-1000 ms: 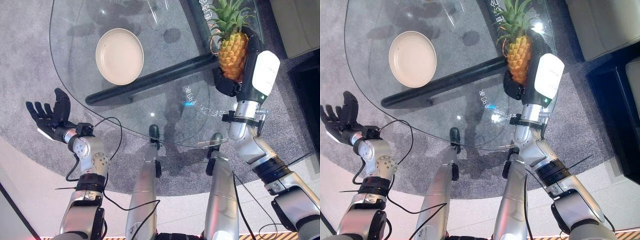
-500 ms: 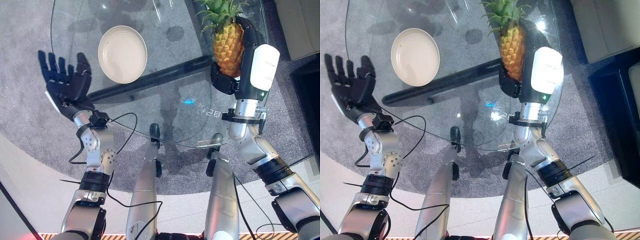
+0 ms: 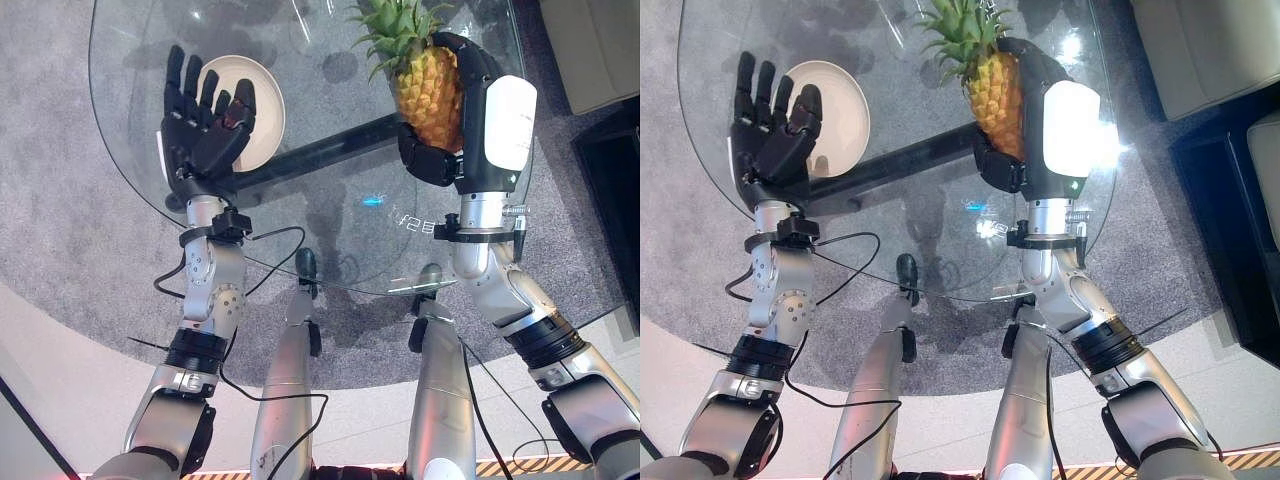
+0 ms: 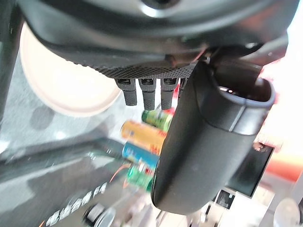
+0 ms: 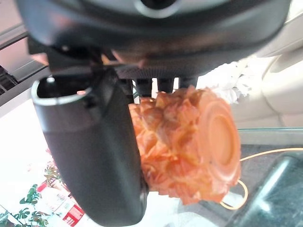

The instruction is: Pick up the fruit to the plate

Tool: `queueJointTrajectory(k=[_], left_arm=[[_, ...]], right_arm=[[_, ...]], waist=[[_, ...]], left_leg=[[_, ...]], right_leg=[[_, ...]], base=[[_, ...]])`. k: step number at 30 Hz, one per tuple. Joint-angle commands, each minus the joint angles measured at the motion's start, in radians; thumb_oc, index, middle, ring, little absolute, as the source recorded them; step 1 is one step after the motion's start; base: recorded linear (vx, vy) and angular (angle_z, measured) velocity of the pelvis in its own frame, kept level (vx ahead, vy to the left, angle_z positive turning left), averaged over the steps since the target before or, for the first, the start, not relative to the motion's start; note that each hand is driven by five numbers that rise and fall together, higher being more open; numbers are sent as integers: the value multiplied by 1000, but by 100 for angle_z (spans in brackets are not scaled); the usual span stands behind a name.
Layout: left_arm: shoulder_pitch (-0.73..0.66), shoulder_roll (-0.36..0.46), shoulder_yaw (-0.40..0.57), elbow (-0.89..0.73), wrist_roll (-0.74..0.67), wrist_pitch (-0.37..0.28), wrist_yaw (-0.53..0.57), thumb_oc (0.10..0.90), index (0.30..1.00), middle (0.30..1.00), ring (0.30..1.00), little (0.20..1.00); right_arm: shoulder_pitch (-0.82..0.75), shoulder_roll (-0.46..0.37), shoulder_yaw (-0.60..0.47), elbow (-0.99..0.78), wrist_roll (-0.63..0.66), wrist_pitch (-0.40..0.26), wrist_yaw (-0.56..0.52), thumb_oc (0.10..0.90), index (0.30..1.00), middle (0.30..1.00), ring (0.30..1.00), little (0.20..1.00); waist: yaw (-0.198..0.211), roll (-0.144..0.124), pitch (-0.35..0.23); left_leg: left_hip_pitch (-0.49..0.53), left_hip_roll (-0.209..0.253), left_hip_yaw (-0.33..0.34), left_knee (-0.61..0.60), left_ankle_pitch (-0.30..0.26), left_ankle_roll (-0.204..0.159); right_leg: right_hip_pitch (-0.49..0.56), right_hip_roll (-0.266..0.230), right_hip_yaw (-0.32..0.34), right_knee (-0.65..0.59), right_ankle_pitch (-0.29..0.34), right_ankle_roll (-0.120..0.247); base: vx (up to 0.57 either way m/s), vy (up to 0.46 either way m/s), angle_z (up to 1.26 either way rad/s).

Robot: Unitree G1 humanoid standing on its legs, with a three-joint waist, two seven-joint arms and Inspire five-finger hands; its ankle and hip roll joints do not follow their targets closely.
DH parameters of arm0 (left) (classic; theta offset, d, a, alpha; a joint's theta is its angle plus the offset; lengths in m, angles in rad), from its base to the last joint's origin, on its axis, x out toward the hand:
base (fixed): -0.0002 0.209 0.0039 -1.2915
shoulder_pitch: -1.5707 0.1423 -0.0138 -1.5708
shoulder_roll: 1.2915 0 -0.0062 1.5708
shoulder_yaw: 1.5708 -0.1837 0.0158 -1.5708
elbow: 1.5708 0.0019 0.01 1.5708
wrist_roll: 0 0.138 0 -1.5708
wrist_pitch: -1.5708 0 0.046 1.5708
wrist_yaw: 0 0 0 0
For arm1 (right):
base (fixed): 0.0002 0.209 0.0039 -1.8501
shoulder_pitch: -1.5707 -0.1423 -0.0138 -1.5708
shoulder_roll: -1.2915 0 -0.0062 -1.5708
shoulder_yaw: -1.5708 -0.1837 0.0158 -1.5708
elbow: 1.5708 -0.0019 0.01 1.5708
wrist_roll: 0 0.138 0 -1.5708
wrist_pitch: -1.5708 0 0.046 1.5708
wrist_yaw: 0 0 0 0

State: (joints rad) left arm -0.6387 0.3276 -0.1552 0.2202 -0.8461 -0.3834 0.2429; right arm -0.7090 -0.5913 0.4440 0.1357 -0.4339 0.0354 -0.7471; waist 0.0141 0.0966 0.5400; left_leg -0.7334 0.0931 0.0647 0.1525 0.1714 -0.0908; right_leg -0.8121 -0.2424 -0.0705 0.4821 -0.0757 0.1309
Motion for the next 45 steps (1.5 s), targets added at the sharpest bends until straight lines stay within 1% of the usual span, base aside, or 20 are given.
queueJointTrajectory(k=[1, 6, 7, 10, 14, 20, 28, 29, 30, 32, 36, 37, 39, 40, 44, 45], left_arm=[[-109, 36, -27, -123, -19, -26, -66, 800, 900, 900, 900, 900], [-123, 21, -47, -127, -88, 14, -125, 800, 900, 900, 900, 900], [-119, 18, -52, -127, -101, 18, -135, 800, 900, 900, 900, 900], [-126, 7, -64, -133, -132, 51, -170, 800, 900, 900, 900, 900], [-137, 4, -83, -137, -143, 89, -182, 800, 900, 900, 900, 900], [-147, -3, -106, -137, -207, 155, -205, 800, 900, 900, 900, 900], [-147, -18, -119, -135, -309, 203, -227, 800, 900, 900, 900, 900], [-143, -25, -124, -137, -322, 210, -222, 800, 900, 900, 900, 900], [-147, -25, -123, -138, -326, 212, -222, 800, 900, 900, 900, 900], [-144, -29, -126, -135, -331, 222, -220, 800, 900, 900, 900, 900], [-150, -32, -127, -131, -362, 219, -236, 800, 900, 900, 900, 900], [-147, -35, -128, -133, -371, 218, -238, 800, 900, 900, 900, 900], [-153, -35, -131, -134, -378, 211, -238, 800, 900, 900, 900, 900], [-148, -37, -134, -136, -377, 206, -236, 800, 900, 900, 900, 900], [-153, -37, -131, -140, -394, 187, -245, 800, 900, 900, 900, 900], [-145, -40, -131, -143, -395, 179, -248, 800, 900, 900, 900, 900]], right_arm=[[-188, 1, -4, -194, -80, -98, -29, 100, 300, 300, 300, 200], [-206, 6, 15, -209, -72, -91, -11, 100, 300, 300, 300, 200], [-203, 8, 17, -212, -71, -90, -7, 100, 300, 300, 300, 200], [-214, 10, 29, -227, -63, -88, 2, 100, 300, 300, 300, 200], [-233, 14, 44, -246, -51, -79, 11, 100, 300, 300, 300, 200], [-252, 22, 60, -268, -39, -73, 24, 100, 300, 300, 300, 200], [-268, 27, 93, -290, -37, -57, 63, 100, 300, 300, 300, 200], [-265, 30, 101, -292, -37, -54, 69, 100, 300, 300, 300, 200], [-270, 30, 102, -293, -37, -54, 71, 100, 300, 300, 300, 200], [-271, 33, 112, -292, -35, -50, 74, 100, 300, 300, 300, 200], [-286, 27, 129, -295, -27, -43, 88, 100, 300, 300, 300, 200], [-283, 28, 136, -294, -29, -41, 97, 100, 300, 300, 300, 200], [-289, 25, 144, -293, -28, -37, 105, 100, 300, 300, 300, 200], [-284, 24, 148, -291, -28, -40, 106, 100, 300, 300, 300, 200], [-290, 22, 158, -289, -34, -38, 129, 100, 300, 300, 300, 200], [-287, 20, 165, -290, -33, -34, 135, 100, 300, 300, 300, 200]], waist=[[-8, 0, -20], [-9, -3, -20], [-9, -4, -20], [-9, -6, -20], [-9, -5, -20], [-10, -2, -20], [-9, -2, -20], [-9, -3, -20], [-8, -2, -20], [-7, -4, -20], [-6, -4, -20], [-6, -4, -20], [-5, -3, -20], [-5, -4, -20], [-3, -4, -20], [-3, -5, -20]], left_leg=[[17, -49, 20, 40, -96, 13], [22, -47, 24, 33, -94, 14], [31, -47, 24, 34, -101, 13], [26, -47, 25, 31, -96, 14], [26, -48, 27, 29, -96, 16], [28, -50, 30, 29, -95, 17], [30, -51, 32, 27, -94, 19], [38, -52, 32, 28, -100, 18], [31, -52, 32, 27, -93, 19], [38, -53, 31, 29, -100, 19], [29, -53, 32, 27, -92, 19], [39, -53, 32, 26, -99, 19], [34, -53, 33, 24, -92, 19], [41, -54, 32, 26, -99, 18], [31, -56, 29, 26, -91, 19], [40, -56, 29, 25, -98, 19]], right_leg=[[63, 36, -73, -176, 87, -2], [68, 35, -76, -184, 90, -1], [76, 34, -77, -181, 82, 1], [73, 32, -81, -189, 92, 0], [73, 32, -83, -192, 93, 0], [75, 30, -83, -195, 95, 0], [76, 28, -85, -195, 98, 1], [83, 28, -85, -193, 91, 2], [77, 28, -86, -197, 99, 1], [84, 27, -88, -193, 92, 2], [76, 26, -89, -198, 101, 1], [86, 25, -91, -196, 93, 3], [83, 24, -92, -202, 102, 1], [89, 23, -92, -198, 95, 3], [81, 23, -94, -201, 103, 2], [89, 22, -95, -199, 96, 3]], base=[[0, 0, 0], [3, -4, -3], [0, 0, 0], [0, 0, 0], [0, 0, 0], [0, 0, 0], [0, 0, 0], [0, 0, 0], [0, 0, 0], [0, 0, 0], [0, 0, 0], [0, 0, 0], [0, 0, 0], [0, 0, 0], [0, 0, 0], [0, 0, 0]])
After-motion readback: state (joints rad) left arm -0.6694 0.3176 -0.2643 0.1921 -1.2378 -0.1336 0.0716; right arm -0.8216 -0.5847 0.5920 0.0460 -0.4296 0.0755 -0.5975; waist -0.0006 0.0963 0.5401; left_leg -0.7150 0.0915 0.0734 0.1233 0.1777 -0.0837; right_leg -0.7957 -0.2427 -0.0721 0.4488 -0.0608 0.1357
